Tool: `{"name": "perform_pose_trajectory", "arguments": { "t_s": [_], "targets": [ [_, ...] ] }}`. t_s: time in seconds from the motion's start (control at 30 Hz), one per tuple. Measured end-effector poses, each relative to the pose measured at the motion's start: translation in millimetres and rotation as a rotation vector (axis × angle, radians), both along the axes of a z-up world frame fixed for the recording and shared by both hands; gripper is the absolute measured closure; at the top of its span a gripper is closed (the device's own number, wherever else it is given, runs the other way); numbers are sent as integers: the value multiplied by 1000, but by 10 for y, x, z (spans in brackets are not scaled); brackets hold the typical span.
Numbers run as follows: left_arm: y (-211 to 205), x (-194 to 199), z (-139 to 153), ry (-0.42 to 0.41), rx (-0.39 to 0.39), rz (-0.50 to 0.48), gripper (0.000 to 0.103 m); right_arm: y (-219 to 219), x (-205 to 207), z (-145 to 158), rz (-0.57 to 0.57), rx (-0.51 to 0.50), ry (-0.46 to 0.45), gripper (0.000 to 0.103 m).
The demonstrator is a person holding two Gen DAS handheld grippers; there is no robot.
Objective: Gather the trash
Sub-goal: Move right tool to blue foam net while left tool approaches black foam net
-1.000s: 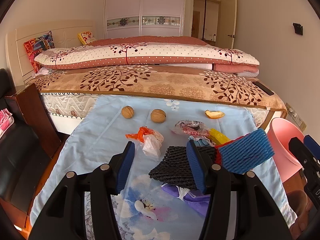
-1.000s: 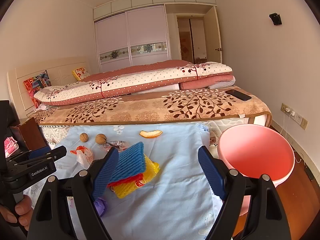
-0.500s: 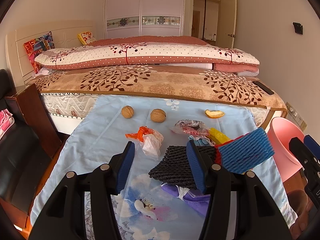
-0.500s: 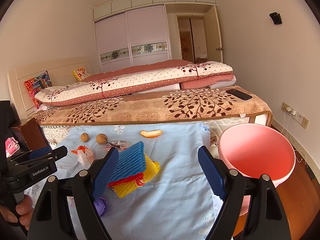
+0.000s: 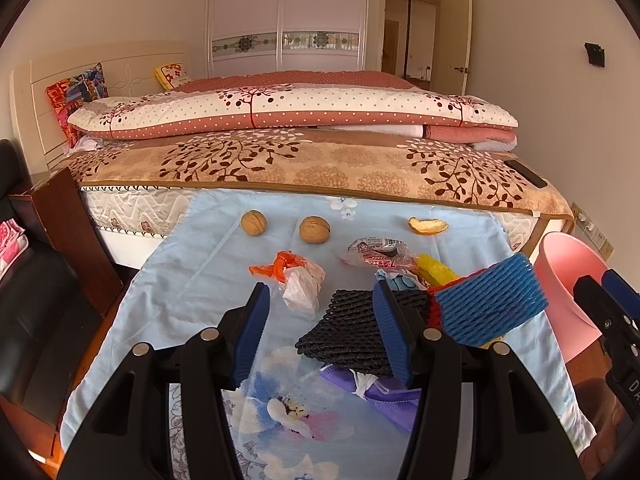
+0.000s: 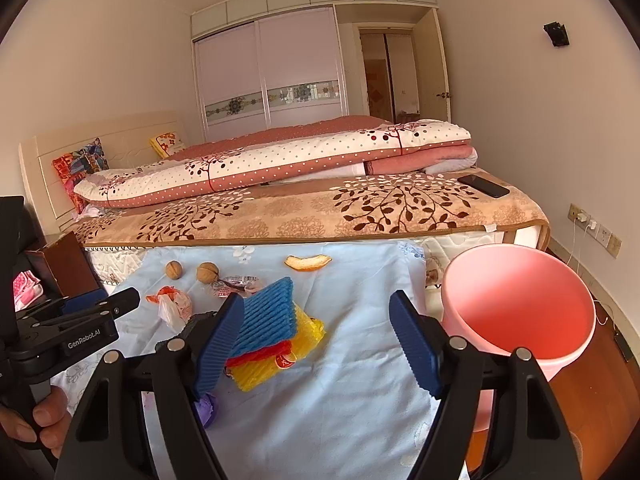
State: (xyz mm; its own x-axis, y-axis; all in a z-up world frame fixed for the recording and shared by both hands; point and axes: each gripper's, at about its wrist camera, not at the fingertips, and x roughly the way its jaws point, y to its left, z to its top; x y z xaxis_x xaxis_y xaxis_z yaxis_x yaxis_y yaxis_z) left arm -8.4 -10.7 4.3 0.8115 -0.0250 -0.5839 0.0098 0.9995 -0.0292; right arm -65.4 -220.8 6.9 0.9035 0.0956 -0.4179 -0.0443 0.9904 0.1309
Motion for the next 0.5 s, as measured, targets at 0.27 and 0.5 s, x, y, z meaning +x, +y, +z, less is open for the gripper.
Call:
{"name": "perform_pose_trajectory", "arguments": {
  "t_s": [0.27, 0.5],
  "targets": [
    [21, 11, -33, 9, -7, -12, 49, 18, 31, -42, 41, 10, 26, 36],
    [160, 28, -26, 10, -49, -34, 49, 44, 105, -141, 105, 36, 88, 37]
  ]
}}
